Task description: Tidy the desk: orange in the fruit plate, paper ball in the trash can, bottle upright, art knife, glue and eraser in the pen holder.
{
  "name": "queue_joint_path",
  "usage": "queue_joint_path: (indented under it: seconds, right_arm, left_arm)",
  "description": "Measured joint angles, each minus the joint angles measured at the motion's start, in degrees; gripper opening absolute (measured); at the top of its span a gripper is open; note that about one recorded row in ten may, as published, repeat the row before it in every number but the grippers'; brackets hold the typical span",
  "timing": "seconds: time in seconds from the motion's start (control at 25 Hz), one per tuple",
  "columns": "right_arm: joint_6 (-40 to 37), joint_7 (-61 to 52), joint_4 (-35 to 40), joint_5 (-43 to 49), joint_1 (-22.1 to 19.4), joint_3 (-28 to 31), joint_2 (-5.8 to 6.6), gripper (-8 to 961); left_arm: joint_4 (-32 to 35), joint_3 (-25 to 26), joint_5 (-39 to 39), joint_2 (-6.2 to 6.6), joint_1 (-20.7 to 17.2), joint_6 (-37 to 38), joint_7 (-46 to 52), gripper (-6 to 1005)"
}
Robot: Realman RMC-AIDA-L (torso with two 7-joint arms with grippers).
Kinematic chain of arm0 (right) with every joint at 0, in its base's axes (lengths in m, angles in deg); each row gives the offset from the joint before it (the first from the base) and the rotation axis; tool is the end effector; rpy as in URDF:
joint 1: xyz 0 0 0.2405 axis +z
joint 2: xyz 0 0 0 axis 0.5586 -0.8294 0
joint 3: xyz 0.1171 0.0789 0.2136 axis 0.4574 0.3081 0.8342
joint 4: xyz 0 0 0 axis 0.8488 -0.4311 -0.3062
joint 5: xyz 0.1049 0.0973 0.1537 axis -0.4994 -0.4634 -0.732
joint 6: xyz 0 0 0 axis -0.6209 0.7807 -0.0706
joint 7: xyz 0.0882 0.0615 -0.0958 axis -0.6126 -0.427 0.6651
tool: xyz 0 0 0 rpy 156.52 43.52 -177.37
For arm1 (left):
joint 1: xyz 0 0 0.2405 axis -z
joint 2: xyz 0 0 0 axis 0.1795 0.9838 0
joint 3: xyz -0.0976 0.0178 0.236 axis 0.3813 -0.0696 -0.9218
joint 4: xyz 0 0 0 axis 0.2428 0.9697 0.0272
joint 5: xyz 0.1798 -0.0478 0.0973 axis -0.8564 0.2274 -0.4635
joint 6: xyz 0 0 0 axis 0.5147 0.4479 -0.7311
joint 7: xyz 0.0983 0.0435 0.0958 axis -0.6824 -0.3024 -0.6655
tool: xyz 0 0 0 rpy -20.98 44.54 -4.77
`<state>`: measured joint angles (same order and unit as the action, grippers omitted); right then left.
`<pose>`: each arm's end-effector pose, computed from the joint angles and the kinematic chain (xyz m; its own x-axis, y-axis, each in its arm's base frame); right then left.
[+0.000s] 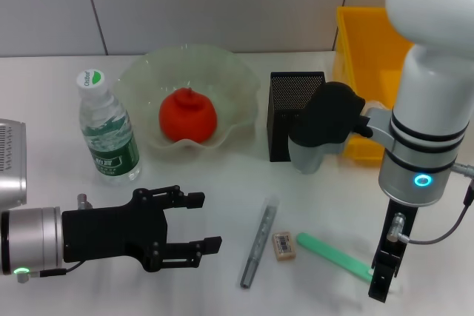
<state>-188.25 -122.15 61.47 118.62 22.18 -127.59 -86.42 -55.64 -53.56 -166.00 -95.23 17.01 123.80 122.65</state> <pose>0.1573 0.3428 -0.0571 0.5139 -0.4911 0.7034 -0.4346 -0.8560 -0.2801 -0.2739 0.2962 -0.0319 0.8471 0.2275 0.4802 0.3118 -0.9446 -0.1025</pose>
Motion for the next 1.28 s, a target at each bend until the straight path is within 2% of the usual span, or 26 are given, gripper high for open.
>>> queue_joint_path:
  seconds: [0.24, 0.64, 1.2, 1.28]
  right_arm:
    - [0.7, 0.1, 0.1, -1.9, 0.0, -0.7, 0.01, 773]
    - [2.4, 0.3, 0.0, -2.2, -0.1, -3.7, 0.01, 555]
    - [4.1, 0.5, 0.2, -2.6, -0.2, -7.2, 0.01, 502]
    - [4.1, 0.6, 0.3, -3.2, -0.2, -7.2, 0.01, 452]
  left_arm:
    - [0.0, 0.0, 0.0, 0.0, 0.2, 0.0, 0.0, 785]
    - [0.0, 0.1, -0.1, -0.01, 0.3, 0.0, -0.1, 786]
    - [-0.3, 0.0, -0.1, 0.0, 0.3, -0.4, -0.3, 786]
    - [-0.3, 0.0, -0.1, 0.0, 0.3, -0.5, -0.3, 786]
